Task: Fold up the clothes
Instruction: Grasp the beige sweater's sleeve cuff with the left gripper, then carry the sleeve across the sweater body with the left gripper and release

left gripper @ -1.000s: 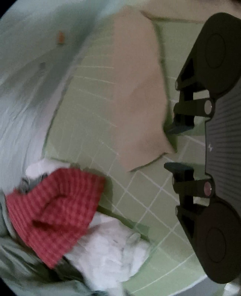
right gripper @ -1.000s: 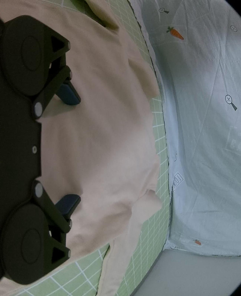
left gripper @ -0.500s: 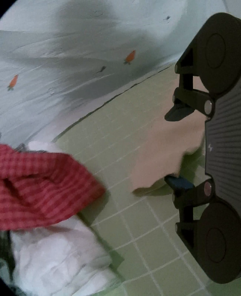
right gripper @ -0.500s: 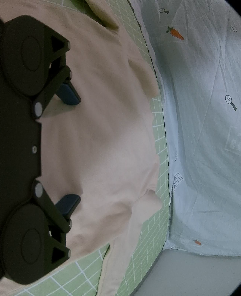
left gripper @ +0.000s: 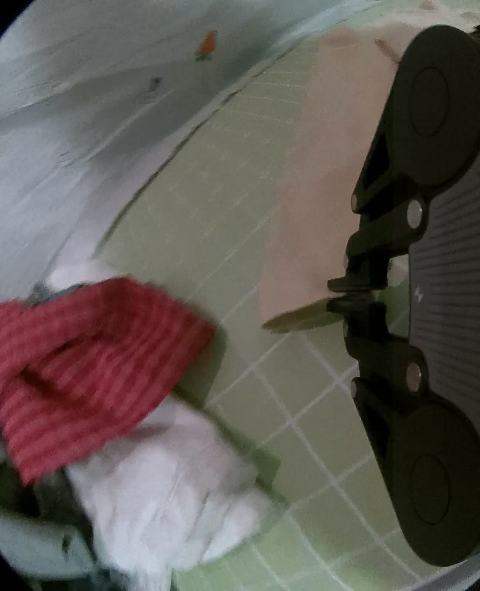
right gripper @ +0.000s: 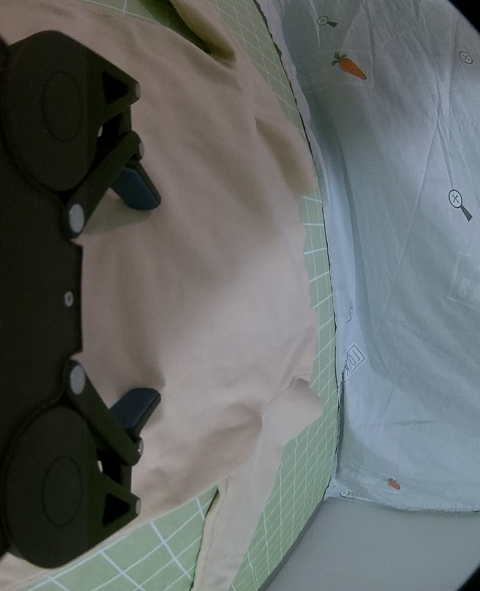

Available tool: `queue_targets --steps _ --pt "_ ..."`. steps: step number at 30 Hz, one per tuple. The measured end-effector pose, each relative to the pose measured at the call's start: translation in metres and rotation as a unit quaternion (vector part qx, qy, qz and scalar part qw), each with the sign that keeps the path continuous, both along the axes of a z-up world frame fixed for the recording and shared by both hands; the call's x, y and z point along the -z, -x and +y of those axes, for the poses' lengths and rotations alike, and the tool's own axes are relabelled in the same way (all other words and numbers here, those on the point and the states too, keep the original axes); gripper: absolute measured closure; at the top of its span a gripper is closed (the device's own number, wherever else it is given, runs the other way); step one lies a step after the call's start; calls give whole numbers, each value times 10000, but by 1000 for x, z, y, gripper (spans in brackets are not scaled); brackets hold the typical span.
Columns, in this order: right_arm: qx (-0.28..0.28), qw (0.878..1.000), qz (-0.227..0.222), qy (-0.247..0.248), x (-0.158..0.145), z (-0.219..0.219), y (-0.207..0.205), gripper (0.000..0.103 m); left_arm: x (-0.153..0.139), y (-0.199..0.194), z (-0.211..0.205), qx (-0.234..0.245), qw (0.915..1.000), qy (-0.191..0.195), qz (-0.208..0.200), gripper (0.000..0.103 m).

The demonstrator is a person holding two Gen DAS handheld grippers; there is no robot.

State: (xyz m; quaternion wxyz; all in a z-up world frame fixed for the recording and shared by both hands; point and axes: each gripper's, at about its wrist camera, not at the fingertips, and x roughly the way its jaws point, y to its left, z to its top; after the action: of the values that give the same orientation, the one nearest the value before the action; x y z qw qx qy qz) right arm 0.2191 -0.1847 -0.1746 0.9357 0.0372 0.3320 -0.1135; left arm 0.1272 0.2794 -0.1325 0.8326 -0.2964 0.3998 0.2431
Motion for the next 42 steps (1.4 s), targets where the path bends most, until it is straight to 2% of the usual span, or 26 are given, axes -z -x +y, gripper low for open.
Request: queue_targets --steps 4,6,9,11,13,18,23,25,27,28,31,34,36,39,40,41,42 --pt "7 10000 0 5 0 0 0 0 2 2 0 -46 9991 -310 269 96" --pt "6 10000 0 8 0 0 0 0 -1 5 -1 -20 9985 -420 347 87" --pt "4 10000 0 9 0 -1 0 0 -10 10 -4 -26 9979 -608 207 72" --pt "-3 10000 -1 -4 0 -2 0 0 -18 10 -8 23 9974 -713 89 64" --pt "-15 10000 -4 -28 0 -3 1 0 -28 11 -14 111 9966 -818 -17 61" --pt "-260 9994 166 -160 -10 -14 1 0 -44 -14 -60 918 9913 -930 -176 53" --pt "-480 9984 153 -252 -32 -42 -5 0 -52 -50 -117 1753 9802 -873 -292 49" --pt "-596 9981 113 -112 -40 -57 -21 0 -54 -70 -145 2081 9739 -846 -321 44" --pt "-712 9974 74 29 -49 -72 -38 0 -56 -95 -175 2386 9663 -875 -409 29" --pt "-770 9970 54 100 -53 -80 -46 0 -55 -106 -188 2504 9631 -876 -450 26" --pt "-1034 9940 8 358 -60 -99 -82 0 -50 -151 -227 2890 9515 -931 -498 25" --pt "-1400 9890 50 481 -54 -115 -131 3 -39 -203 -266 3330 9349 -1118 -510 25" --pt "-1622 9857 147 427 -47 -124 -162 14 -28 -234 -286 3496 9284 -1163 -488 26" --pt "-1902 9806 340 334 -34 -136 -206 35 -11 -273 -309 3636 9232 -1179 -409 30" --pt "-1965 9791 436 293 -29 -139 -219 45 -5 -286 -316 3681 9214 -1183 -383 32" --pt "-2053 9771 523 179 -24 -143 -228 54 2 -294 -320 3738 9194 -1159 -399 46" --pt "-2088 9766 511 21 -23 -146 -233 57 8 -301 -323 3797 9172 -1132 -420 68"
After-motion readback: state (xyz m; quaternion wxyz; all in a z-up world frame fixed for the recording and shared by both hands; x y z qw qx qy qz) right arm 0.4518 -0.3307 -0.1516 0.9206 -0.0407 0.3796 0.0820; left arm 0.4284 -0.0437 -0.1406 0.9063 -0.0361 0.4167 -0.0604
